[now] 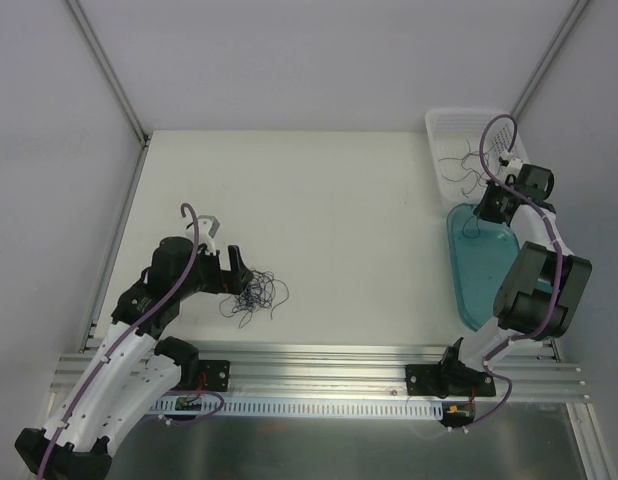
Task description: Untangle the cables
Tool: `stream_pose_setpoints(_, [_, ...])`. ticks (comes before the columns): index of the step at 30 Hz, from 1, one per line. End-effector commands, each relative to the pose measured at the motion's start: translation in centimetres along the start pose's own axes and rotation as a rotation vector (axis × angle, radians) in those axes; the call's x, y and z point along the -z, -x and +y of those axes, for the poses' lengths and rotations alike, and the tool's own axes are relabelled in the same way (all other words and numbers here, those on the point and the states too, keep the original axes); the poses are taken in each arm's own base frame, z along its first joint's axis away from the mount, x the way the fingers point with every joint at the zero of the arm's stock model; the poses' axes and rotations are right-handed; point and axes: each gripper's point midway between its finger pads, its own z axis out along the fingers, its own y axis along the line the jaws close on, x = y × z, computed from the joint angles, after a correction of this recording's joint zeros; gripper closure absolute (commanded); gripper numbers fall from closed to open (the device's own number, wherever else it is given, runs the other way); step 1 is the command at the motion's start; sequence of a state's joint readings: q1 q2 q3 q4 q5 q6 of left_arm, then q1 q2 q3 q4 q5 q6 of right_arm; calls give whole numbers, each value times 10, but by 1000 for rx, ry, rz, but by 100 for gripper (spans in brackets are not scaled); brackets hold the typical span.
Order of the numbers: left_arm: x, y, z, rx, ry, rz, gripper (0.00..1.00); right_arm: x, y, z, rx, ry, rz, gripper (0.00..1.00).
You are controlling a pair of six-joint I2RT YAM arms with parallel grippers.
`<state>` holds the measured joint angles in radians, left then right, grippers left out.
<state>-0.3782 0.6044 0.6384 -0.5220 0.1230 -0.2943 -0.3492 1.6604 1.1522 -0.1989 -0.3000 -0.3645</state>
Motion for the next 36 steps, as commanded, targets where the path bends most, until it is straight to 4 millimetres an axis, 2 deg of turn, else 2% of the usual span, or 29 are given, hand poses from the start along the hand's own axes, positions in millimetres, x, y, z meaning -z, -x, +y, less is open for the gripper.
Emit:
stream_pose_setpoints(1, [2, 3, -2, -23, -19, -21, 1, 38, 35, 16, 6, 27, -126, 99])
stream_pose_setpoints(7, [5, 3, -4, -21, -28, -34, 1, 73, 61, 32, -10, 39, -176, 99])
stream_pose_setpoints(11, [4, 3, -4, -20, -29, -31, 1, 100, 96, 53, -55, 117, -236, 99])
stream_pose_setpoints(14, [3, 2, -3, -18, -25, -23, 1, 107, 121, 63, -67, 160, -287, 99])
stream_pose_setpoints(17, [1, 0, -2, -16, -19, -9, 1, 104, 152, 59, -96, 148, -358, 99])
stream_pose_setpoints(20, [-2, -2, 0, -14, -11, 8, 1, 84, 177, 44, -141, 105, -401, 99])
stream_pose_setpoints(21, [-3, -2, 1, -15, -6, 11, 1, 70, 184, 39, -177, 100, -395, 98])
stream_pose_setpoints(22, [-4, -3, 1, -14, -4, 15, 1, 64, 189, 34, -193, 87, -400, 87])
stream_pose_setpoints(24, [-5, -4, 3, -11, 7, 22, 1, 47, 195, 30, -214, 78, -392, 75])
stream_pose_setpoints(25, [-7, -5, 4, -10, 11, 31, 1, 42, 197, 29, -216, 62, -394, 62])
stream_pose_setpoints(27, [-8, -5, 6, -7, 21, 34, 1, 38, 196, 27, -219, 22, -393, 50])
stream_pose_setpoints(28, [-9, -6, 5, -4, 19, 41, 1, 36, 193, 33, -214, 18, -388, 40])
stream_pose_setpoints(31, [-10, -7, 6, 6, 24, 49, 1, 44, 184, 46, -155, -23, -379, 24])
stream_pose_setpoints(33, [-11, -8, 6, 8, 25, 55, 1, 52, 175, 52, -121, -68, -366, 19])
stream_pose_setpoints(34, [-12, -10, 6, 13, 25, 63, 1, 65, 169, 60, -92, -94, -367, 16])
stream_pose_setpoints(36, [-13, -11, 6, 17, 25, 69, 1, 74, 157, 72, -73, -97, -358, 15])
